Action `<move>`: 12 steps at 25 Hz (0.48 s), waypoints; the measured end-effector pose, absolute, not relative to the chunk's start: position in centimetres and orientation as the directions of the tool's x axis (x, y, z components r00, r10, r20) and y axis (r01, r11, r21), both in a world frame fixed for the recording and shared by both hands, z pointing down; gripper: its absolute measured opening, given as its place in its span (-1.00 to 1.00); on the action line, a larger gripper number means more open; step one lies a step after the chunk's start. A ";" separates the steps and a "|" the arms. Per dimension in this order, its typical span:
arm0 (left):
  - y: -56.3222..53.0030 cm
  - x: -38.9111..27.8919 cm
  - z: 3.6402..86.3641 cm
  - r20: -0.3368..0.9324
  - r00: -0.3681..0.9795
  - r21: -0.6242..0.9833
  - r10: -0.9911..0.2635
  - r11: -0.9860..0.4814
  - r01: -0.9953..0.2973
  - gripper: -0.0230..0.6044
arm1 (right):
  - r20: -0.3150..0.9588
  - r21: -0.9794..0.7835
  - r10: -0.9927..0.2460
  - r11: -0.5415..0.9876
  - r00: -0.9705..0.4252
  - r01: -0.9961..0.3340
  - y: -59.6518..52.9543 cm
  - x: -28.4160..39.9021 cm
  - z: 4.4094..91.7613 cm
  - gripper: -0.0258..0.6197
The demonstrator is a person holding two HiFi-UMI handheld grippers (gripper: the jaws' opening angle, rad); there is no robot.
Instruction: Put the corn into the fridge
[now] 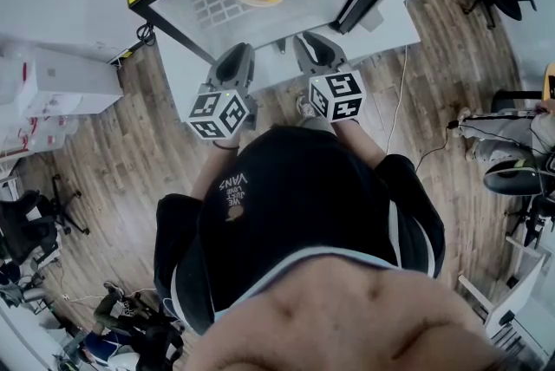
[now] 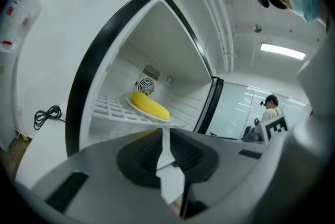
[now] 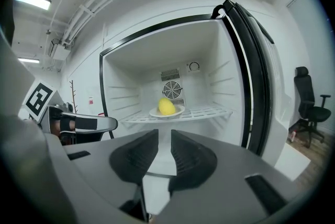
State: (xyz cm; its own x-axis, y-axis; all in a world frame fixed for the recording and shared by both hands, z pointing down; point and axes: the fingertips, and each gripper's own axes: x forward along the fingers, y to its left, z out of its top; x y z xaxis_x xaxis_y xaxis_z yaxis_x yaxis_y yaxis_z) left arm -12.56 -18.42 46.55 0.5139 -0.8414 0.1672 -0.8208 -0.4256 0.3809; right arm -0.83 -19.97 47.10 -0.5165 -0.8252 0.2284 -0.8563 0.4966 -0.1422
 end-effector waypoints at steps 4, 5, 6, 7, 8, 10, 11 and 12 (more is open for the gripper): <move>-18.2 -12.5 46.6 0.167 0.515 0.367 -0.840 -0.432 -0.824 -0.78 | 0.229 -0.136 -0.829 0.491 -0.510 -0.860 -19.7 -0.8 47.2 -0.72; -18.2 -12.5 46.7 0.168 0.516 0.366 -0.840 -0.433 -0.824 -0.78 | 0.229 -0.135 -0.830 0.490 -0.508 -0.861 -19.7 -0.8 47.2 -0.73; -18.1 -12.5 46.8 0.169 0.516 0.366 -0.840 -0.433 -0.824 -0.79 | 0.229 -0.135 -0.832 0.488 -0.506 -0.863 -19.6 -0.8 47.3 -0.74; -18.0 -12.5 46.8 0.170 0.517 0.364 -0.839 -0.434 -0.824 -0.79 | 0.229 -0.135 -0.833 0.485 -0.504 -0.864 -19.5 -0.7 47.3 -0.75; -18.0 -12.5 46.9 0.170 0.518 0.362 -0.838 -0.436 -0.824 -0.80 | 0.230 -0.135 -0.834 0.484 -0.502 -0.865 -19.4 -0.7 47.3 -0.76; -17.8 -12.5 46.9 0.170 0.520 0.358 -0.837 -0.440 -0.824 -0.82 | 0.230 -0.136 -0.835 0.482 -0.500 -0.866 -19.2 -0.7 47.4 -0.79; -17.8 -12.5 46.9 0.170 0.521 0.354 -0.836 -0.442 -0.824 -0.83 | 0.230 -0.136 -0.835 0.481 -0.500 -0.866 -19.2 -0.7 47.4 -0.80; -17.7 -12.5 46.9 0.171 0.523 0.351 -0.835 -0.444 -0.825 -0.83 | 0.230 -0.136 -0.835 0.481 -0.500 -0.866 -19.1 -0.7 47.4 -0.81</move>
